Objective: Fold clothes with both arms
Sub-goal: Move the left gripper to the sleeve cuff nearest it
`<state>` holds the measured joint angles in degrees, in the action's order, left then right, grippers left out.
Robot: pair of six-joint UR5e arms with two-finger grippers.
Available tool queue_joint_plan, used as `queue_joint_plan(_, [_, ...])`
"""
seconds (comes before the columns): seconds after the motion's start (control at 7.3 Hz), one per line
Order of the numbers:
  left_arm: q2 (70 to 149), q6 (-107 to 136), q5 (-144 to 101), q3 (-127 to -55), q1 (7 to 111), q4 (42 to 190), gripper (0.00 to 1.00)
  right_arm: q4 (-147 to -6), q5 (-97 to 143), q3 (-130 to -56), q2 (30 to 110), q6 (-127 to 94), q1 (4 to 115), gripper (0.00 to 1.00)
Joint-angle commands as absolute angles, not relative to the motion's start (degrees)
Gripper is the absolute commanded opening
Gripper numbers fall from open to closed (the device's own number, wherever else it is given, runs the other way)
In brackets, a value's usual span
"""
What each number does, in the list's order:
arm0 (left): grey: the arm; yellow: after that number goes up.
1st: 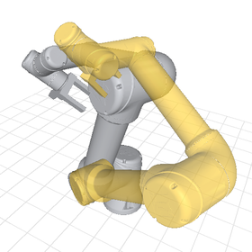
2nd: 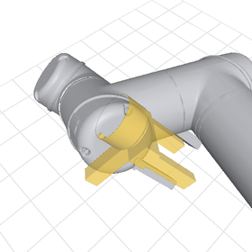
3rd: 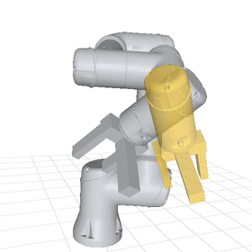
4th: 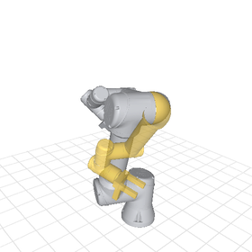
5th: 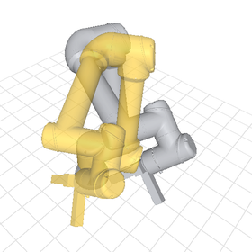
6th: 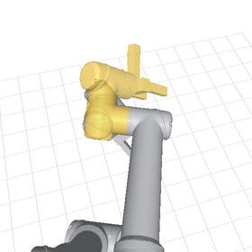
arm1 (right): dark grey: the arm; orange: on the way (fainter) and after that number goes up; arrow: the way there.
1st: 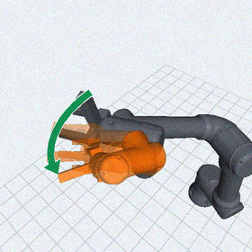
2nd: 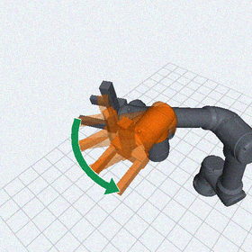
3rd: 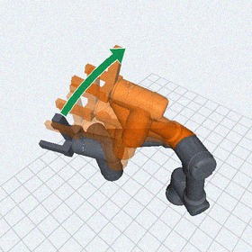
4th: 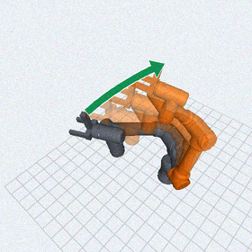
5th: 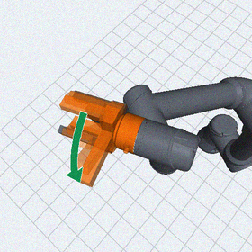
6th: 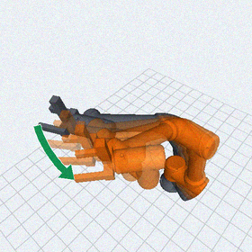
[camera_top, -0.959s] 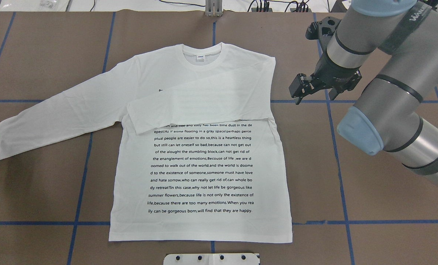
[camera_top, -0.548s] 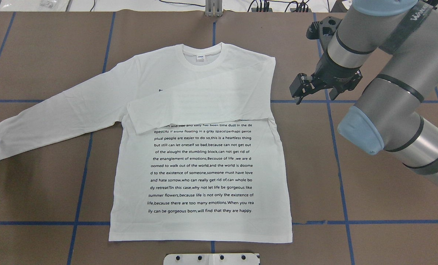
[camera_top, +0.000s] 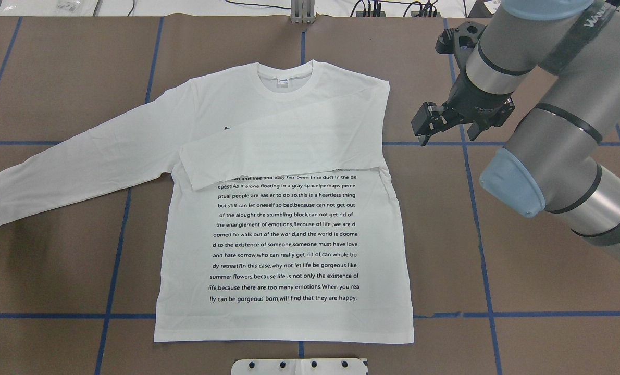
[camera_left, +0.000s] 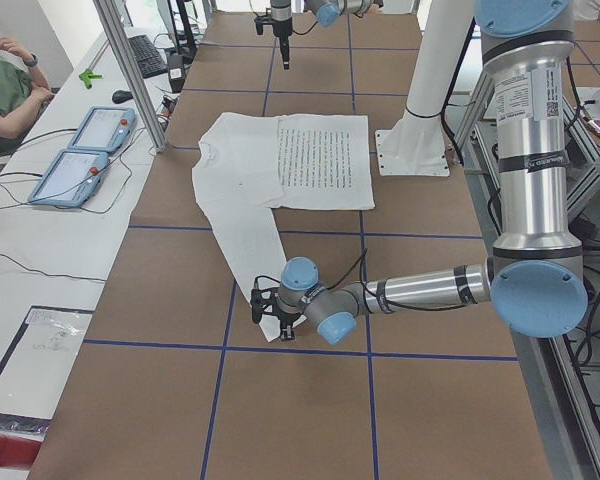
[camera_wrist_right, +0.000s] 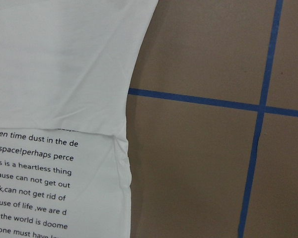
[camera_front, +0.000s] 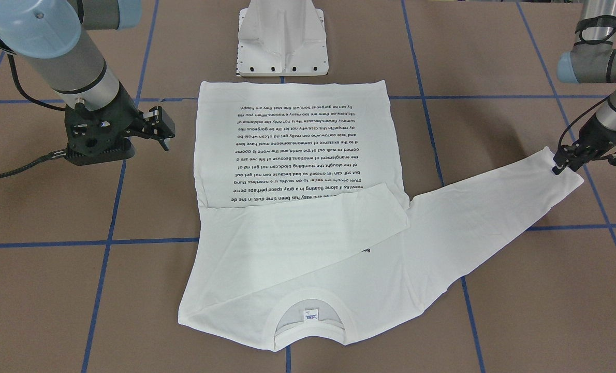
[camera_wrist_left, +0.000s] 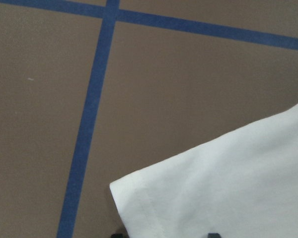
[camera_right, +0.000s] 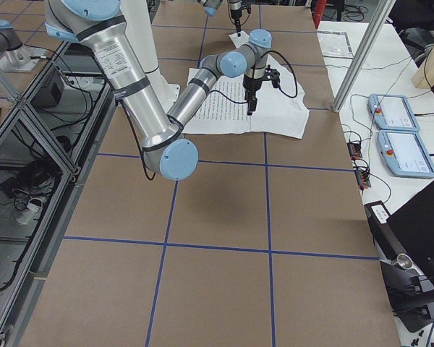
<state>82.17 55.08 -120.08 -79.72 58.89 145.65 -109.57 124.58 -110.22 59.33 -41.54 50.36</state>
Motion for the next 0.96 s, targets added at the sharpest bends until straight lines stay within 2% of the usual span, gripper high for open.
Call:
queue_joint_plan(0.0, [82.18,55.19,-120.5,-80.42,58.89,145.63,0.09,-109.51,125.15,-110.21,59.41,-41.48,50.97,1.0])
queue_joint_plan(0.14, [82.09,55.37,-120.76,-81.73,58.8,145.37,0.0,-109.51,125.16,-110.21,59.41,-41.57,51.06,1.0])
queue_joint_plan(0.55, [81.57,55.98,-125.23,-88.56,58.8,144.85,0.0,-109.6,125.16,-110.56,60.11,-41.48,51.68,1.0])
queue_joint_plan(0.82, [83.39,55.99,-130.22,-97.15,58.71,134.2,0.0,-109.51,124.98,-113.89,64.32,-41.31,51.68,1.0])
